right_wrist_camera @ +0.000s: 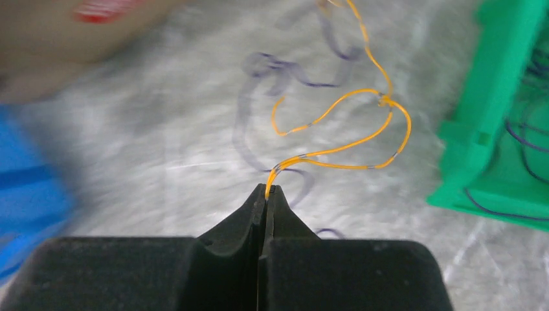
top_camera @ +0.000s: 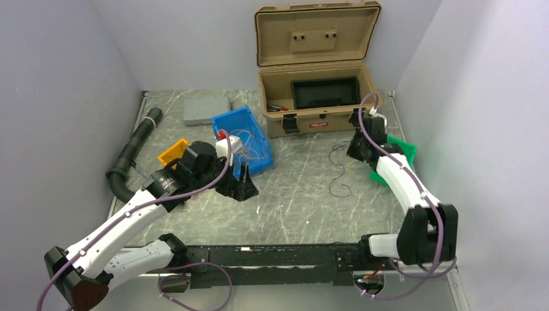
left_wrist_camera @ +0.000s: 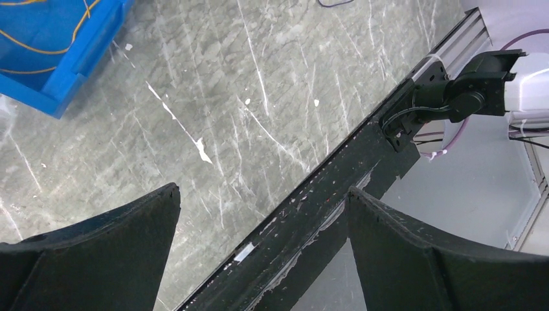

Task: Untangle the cables
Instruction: Untie the cable.

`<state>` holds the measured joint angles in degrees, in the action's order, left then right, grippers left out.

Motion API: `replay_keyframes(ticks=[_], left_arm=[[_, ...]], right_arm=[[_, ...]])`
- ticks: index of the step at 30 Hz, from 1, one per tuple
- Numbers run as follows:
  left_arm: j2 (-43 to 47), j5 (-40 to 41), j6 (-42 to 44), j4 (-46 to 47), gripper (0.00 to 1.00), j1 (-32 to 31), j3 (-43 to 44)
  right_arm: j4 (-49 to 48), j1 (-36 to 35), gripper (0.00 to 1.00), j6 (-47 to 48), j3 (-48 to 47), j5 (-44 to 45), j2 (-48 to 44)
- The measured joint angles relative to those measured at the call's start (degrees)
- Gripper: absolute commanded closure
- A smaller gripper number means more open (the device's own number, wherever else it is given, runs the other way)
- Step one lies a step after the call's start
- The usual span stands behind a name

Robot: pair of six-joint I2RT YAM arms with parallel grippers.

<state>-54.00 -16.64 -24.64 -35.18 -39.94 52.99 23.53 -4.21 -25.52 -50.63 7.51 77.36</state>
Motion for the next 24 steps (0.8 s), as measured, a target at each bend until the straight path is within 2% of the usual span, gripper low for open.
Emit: replay_keyframes(ticks=[6, 14, 24], left_arm=[[1.3, -0.3, 0.8, 0.4, 0.01, 0.0, 0.0], [4.9, -2.1, 1.0, 4.0, 0.01, 0.0, -1.2], [6.2, -3.7, 0.5, 8.8, 0.01, 0.0, -3.3]], right_arm=[[4.0, -3.0, 1.0, 1.5, -11.5, -15.3, -9.9], [8.8, -4.6, 1.0, 1.3, -21.5, -31.8, -16.2], [9.8, -5.4, 1.0, -2.2, -23.8, -44.8, -18.2]])
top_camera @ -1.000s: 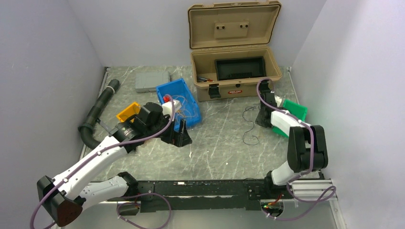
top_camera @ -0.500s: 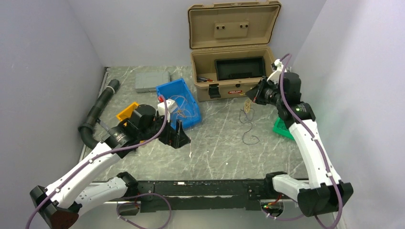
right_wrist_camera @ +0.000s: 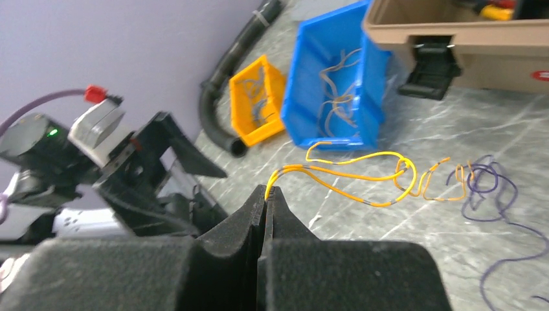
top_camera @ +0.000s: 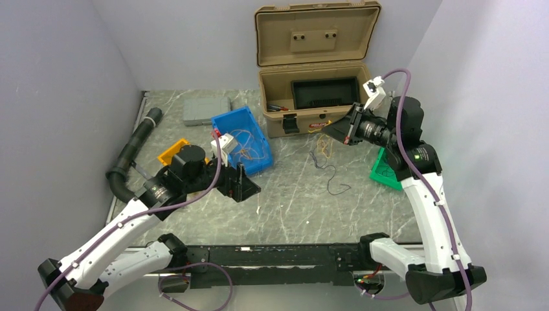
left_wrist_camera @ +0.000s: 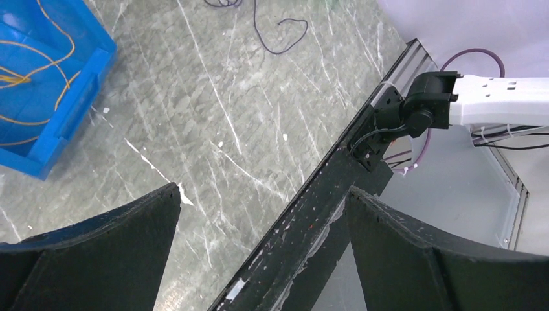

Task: Untangle the cables
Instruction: Untie the cable.

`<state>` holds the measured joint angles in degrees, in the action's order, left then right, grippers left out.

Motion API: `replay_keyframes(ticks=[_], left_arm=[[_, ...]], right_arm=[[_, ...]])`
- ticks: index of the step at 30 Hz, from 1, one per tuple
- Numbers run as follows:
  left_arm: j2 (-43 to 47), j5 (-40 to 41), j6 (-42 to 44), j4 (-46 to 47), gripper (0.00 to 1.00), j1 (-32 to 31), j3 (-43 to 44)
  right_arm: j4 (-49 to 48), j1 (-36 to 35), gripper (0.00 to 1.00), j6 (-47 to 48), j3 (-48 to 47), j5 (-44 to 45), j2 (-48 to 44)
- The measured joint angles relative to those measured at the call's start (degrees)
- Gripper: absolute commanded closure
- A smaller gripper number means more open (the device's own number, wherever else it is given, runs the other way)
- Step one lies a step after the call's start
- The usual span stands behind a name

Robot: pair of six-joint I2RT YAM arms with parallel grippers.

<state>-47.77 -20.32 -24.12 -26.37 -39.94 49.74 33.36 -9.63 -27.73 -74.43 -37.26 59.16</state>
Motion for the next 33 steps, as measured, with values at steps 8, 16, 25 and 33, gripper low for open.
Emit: replay_keyframes(ticks=[8, 16, 25, 33], left_arm=[[-1.7, 1.5, -0.4, 12.8, 0.01, -0.1, -4.2], [-7.4, 10.9, 3.0, 43.6, 0.01, -5.7, -19.6], [-24.3, 17.3, 11.6, 72.2, 0.02, -11.3, -20.5], [-40.5, 18.3, 15.9, 81.0, 0.03, -14.0, -9.3]], right_arm=[[-2.3, -0.9, 1.0, -4.7, -0.1, -6.5, -0.2], [-8.4, -0.9, 1.0, -16.4, -1.6, -7.9, -1.1], [-16.5, -0.9, 1.0, -28.6, -6.4, -8.8, -0.7], [-22.7, -0.9, 1.0, -35.8, -9.6, -9.8, -0.1]])
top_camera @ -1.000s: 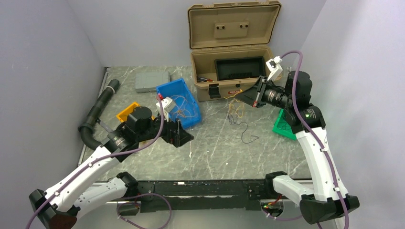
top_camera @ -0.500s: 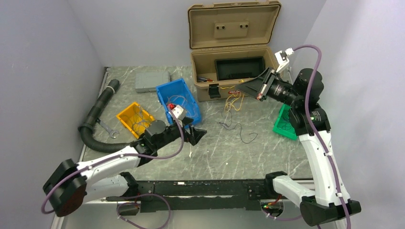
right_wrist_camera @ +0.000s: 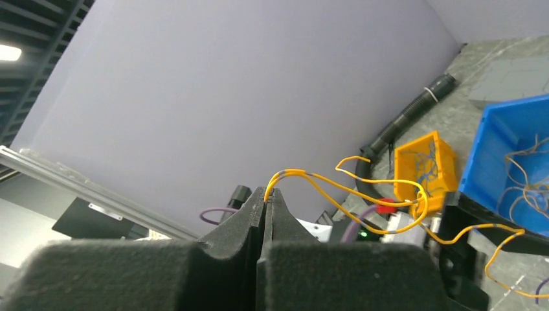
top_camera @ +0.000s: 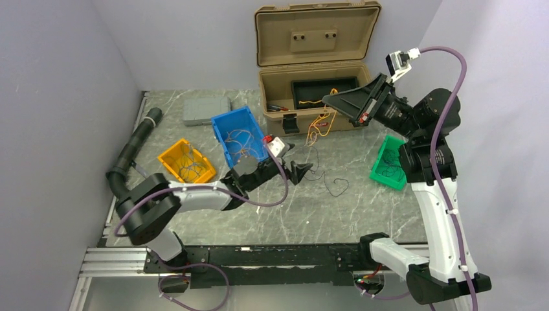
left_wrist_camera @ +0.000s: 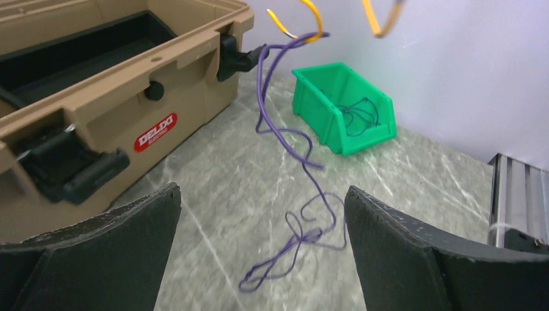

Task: Untangle the cables
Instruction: Untie the cable.

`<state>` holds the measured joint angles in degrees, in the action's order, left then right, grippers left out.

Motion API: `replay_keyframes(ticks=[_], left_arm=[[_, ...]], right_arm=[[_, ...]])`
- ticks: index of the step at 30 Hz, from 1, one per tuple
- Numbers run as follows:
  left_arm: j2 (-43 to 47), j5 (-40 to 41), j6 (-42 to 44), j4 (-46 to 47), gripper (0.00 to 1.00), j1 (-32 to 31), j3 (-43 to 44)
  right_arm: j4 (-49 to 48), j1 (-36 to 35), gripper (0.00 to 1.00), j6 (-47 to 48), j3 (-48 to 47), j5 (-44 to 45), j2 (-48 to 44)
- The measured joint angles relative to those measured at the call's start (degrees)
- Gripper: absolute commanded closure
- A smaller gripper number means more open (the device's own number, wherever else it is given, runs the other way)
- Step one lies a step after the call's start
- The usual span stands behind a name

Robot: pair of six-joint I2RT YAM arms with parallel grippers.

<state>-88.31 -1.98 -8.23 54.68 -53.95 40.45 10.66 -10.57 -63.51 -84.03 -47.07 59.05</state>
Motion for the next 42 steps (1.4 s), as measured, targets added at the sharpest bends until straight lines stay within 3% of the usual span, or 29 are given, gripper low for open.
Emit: replay_keyframes(ticks=[8, 9, 11, 12, 13, 17, 23, 31, 35, 39, 42], left_arm=[[-14.0, -2.1, -3.2, 4.4, 0.18, -1.7, 10.3], [-15.0, -2.3, -3.9, 5.0, 0.32, -2.1, 10.4], [-17.1, -2.5, -6.7, 7.5, 0.79, -3.0, 10.1], [-17.8, -2.7, -7.9, 9.3, 0.98, -3.1, 9.8], [-19.3, -2.9, -9.6, 10.8, 1.0, -3.5, 9.4], [-21.3, -2.6, -12.5, 14.7, 1.0, -4.5, 5.2], [-18.7, 1.1, -14.6, 21.3, 1.0, -5.7, -9.7], [-4.8, 9.6, -17.0, 28.7, 1.0, -10.3, -34.6], [5.1, 13.2, -19.1, 27.9, 1.0, -12.0, -40.0], [24.0, 16.1, -20.3, 16.7, 1.0, -12.0, -39.7], [39.5, 20.2, -20.6, -9.2, 1.0, -12.1, -32.7]], right_arm=[[-0.2, 0.1, 1.0, -1.3, -5.6, 0.6, 1.4], [-0.2, 0.2, 1.0, -1.5, -6.3, 0.7, 1.5], [-0.4, 0.4, 1.0, -2.1, -7.7, 1.1, 2.0], [-0.5, 0.6, 1.0, -2.4, -8.7, 1.4, 2.4], [-0.5, 0.9, 1.0, -2.7, -10.3, 1.7, 3.1], [-0.7, 2.7, 1.0, -3.1, -15.8, 3.4, 6.1], [1.5, 8.0, 1.0, -1.2, -21.9, 7.1, 9.2], [0.1, 13.9, 1.0, -1.2, -29.1, 7.8, 17.2], [0.5, 14.1, 1.0, -0.8, -29.8, 8.0, 20.9], [-0.5, 13.4, 1.0, -0.1, -24.7, 7.8, 20.9], [0.2, 10.8, 1.0, 2.1, -19.1, 7.9, 20.2]])
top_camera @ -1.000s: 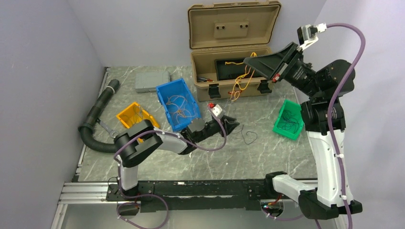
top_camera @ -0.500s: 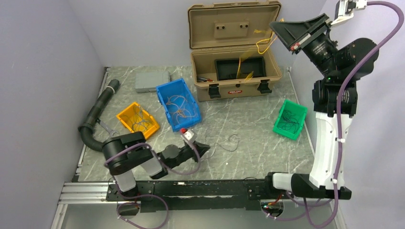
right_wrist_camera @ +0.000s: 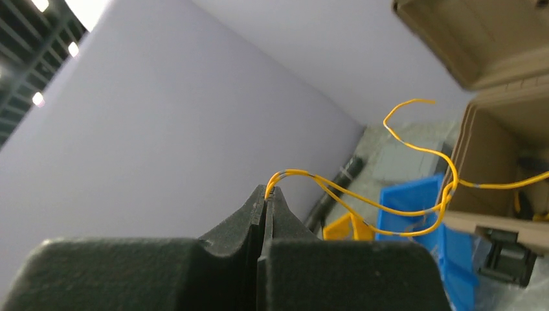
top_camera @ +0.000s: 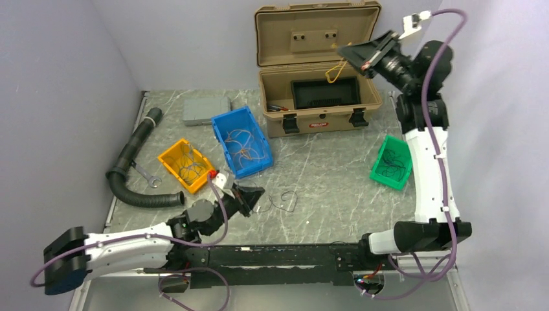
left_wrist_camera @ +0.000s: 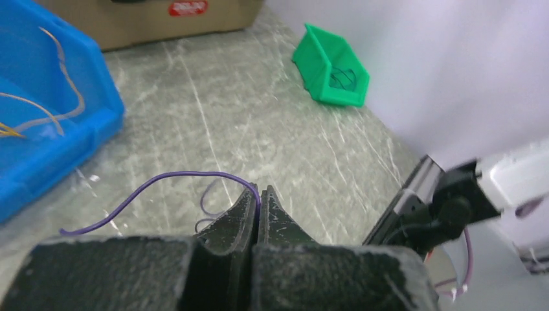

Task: Untangle the cables
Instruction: Untie the cable, then place the cable in the bin.

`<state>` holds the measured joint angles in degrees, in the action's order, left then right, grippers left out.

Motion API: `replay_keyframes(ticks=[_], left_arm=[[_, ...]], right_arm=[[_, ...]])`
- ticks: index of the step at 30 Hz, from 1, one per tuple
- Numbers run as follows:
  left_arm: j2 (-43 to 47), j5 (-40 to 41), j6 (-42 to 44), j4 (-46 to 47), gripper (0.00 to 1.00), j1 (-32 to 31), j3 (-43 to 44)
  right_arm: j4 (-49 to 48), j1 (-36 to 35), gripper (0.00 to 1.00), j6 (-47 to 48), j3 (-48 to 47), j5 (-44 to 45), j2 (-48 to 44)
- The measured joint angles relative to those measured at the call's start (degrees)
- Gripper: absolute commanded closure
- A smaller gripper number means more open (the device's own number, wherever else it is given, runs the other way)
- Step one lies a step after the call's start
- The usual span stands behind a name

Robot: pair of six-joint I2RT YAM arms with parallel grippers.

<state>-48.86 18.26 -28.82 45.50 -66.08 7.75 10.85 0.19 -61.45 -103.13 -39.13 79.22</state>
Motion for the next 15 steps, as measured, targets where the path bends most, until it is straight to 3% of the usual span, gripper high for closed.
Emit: replay_keyframes(ticks=[3, 7, 15], left_arm=[[5.6, 5.2, -0.2, -20.9, 1.0, 0.0, 11.0], [8.5, 10.1, -0.4, -41.5, 1.0, 0.3, 21.4], [7.8, 13.0, -4.2, -70.5, 1.0, 0.4, 28.8]], right_arm=[[2.1, -4.7, 1.0, 3.0, 3.1, 0.1, 0.5], [3.0, -10.0, 1.0, 6.0, 6.4, 0.2, 0.7], [3.3, -19.2, 1.0, 10.8, 6.6, 0.7, 5.2]])
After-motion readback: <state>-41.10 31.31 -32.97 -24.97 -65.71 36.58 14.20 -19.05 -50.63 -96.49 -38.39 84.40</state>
